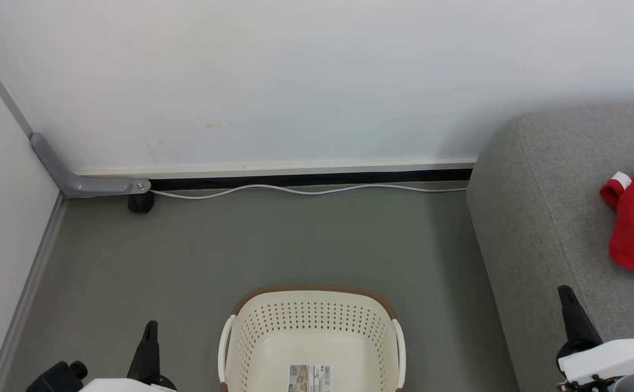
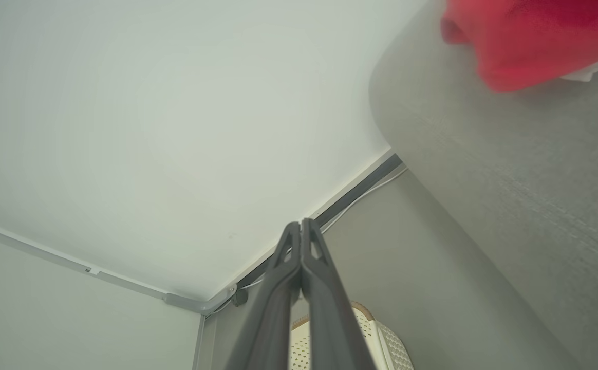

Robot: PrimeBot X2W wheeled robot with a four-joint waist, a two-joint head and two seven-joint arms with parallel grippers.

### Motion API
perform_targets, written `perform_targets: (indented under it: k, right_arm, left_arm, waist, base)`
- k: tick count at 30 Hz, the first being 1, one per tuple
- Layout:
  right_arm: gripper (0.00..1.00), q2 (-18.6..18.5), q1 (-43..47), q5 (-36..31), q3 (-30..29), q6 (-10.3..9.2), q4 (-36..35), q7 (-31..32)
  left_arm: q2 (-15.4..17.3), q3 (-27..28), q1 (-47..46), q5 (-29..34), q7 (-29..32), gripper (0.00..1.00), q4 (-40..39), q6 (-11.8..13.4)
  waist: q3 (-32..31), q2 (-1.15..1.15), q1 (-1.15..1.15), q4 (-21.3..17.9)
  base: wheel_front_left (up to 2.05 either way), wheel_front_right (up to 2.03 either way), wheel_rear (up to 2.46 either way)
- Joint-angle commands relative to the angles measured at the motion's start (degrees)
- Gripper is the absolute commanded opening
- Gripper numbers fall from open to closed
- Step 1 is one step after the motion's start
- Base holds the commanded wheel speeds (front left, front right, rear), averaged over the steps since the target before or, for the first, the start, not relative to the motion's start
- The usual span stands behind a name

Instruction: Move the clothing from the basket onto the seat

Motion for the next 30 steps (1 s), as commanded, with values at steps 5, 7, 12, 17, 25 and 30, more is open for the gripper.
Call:
perform_targets:
  k: [5, 7, 12, 17, 25, 30]
  right_arm:
    - [0.00, 0.0, -2.3, 3.8, -0.7, 0.11, -2.0, 1.2]
    - [0.00, 0.1, -2.3, 4.9, -1.0, 0.11, -2.1, 1.5]
    - [0.00, 0.6, -2.4, 7.5, -1.7, 0.12, -2.4, 2.4]
    - [0.00, 1.1, -2.5, 10.2, -2.4, 0.12, -2.7, 3.2]
    - [0.00, 1.9, -2.6, 14.5, -3.5, 0.13, -3.1, 4.6]
    - [0.00, 2.3, -2.7, 16.7, -4.1, 0.14, -3.4, 5.3]
  left_arm:
    - [0.7, 1.7, -3.8, -4.3, 1.0, 0.00, -1.8, -0.9]
    - [0.7, 1.9, -4.0, -5.5, 1.3, 0.00, -1.8, -1.0]
    - [0.7, 2.3, -4.4, -8.6, 2.2, 0.00, -2.0, -1.3]
    - [0.8, 2.7, -4.8, -11.8, 3.0, 0.00, -2.1, -1.6]
    - [0.8, 3.4, -5.5, -16.7, 4.4, 0.00, -2.4, -2.1]
    - [0.8, 3.7, -5.9, -19.2, 5.0, 0.00, -2.5, -2.3]
  waist:
    - [0.0, 0.00, 0.00, 0.0]
    - [0.0, 0.00, 0.00, -0.1]
    - [0.0, 0.00, 0.00, -0.1]
    - [0.0, 0.00, 0.00, -0.1]
    - [0.0, 0.00, 0.00, -0.2]
    - [0.0, 0.00, 0.00, -0.2]
  base:
    - [0.00, 0.00, 0.00]
    - [0.00, 0.00, 0.00]
    - [0.00, 0.00, 0.00]
    - [0.00, 0.00, 0.00]
    - [0.00, 0.00, 0.00]
    - [0.00, 0.00, 0.00]
